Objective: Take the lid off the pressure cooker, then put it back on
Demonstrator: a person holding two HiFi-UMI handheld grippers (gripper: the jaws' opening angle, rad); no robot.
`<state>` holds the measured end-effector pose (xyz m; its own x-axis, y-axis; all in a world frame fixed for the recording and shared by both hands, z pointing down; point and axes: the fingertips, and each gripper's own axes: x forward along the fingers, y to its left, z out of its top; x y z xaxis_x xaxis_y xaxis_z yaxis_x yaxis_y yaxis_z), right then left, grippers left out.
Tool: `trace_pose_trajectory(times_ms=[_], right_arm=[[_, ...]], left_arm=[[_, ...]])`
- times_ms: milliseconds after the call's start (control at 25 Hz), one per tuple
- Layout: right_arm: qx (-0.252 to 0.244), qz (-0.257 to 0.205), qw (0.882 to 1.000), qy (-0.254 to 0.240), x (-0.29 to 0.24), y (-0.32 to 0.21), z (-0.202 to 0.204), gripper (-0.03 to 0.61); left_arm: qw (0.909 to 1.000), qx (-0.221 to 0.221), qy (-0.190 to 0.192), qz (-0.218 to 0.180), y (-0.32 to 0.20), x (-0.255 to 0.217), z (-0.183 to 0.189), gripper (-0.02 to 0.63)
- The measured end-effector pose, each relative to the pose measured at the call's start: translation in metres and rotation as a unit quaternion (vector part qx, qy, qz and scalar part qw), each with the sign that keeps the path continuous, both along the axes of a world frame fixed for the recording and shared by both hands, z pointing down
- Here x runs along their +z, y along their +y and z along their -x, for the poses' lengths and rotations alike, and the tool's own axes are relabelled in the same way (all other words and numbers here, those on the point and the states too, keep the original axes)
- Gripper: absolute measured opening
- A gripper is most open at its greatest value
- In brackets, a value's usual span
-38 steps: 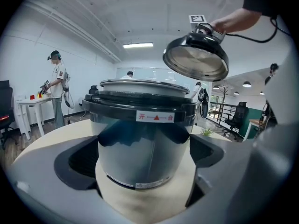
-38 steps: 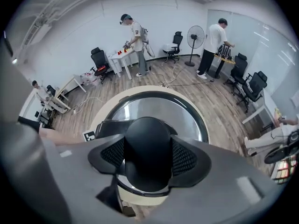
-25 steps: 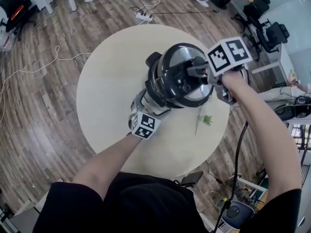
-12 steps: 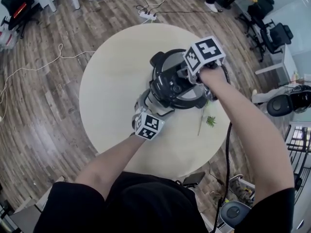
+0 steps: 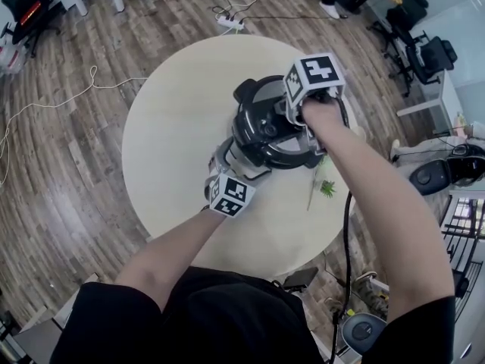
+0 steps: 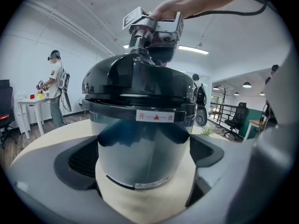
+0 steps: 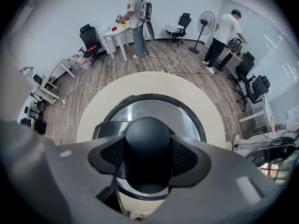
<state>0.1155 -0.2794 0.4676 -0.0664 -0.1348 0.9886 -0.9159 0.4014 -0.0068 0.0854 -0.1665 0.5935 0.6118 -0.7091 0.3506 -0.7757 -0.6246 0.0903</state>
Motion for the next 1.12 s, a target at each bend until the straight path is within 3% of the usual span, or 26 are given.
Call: trace_pose_trajectory(times_ms=[280, 480, 720, 1120], right_arm=[[-0.028, 0.003, 1.000, 0.013, 0.0032, 0.0058, 0.0006, 0.287], [0.007, 0.009, 1.000, 0.003, 0.0074, 0.0076, -0.0057, 0.290], [-0.032, 0.018, 0.999, 0.000, 0.0081, 0.0076, -0.0018, 0.288], [-0.055, 0.016, 0.998, 0.001, 0.0072, 0.0052, 0.0011, 0.288]], left_arm=[[1.0000, 0.000, -0.002, 0.001, -0.0004, -0.0007, -0.0006, 0.588], [1.0000, 0.000, 0.000, 0.000, 0.0004, -0.0017, -0.0032, 0.588], [1.0000, 0.001, 0.001, -0.001, 0.0003, -0.0037, -0.0001, 0.588], [1.0000, 0.001, 0.001, -0.002, -0.0011, -0.0040, 0.0017, 0.588]])
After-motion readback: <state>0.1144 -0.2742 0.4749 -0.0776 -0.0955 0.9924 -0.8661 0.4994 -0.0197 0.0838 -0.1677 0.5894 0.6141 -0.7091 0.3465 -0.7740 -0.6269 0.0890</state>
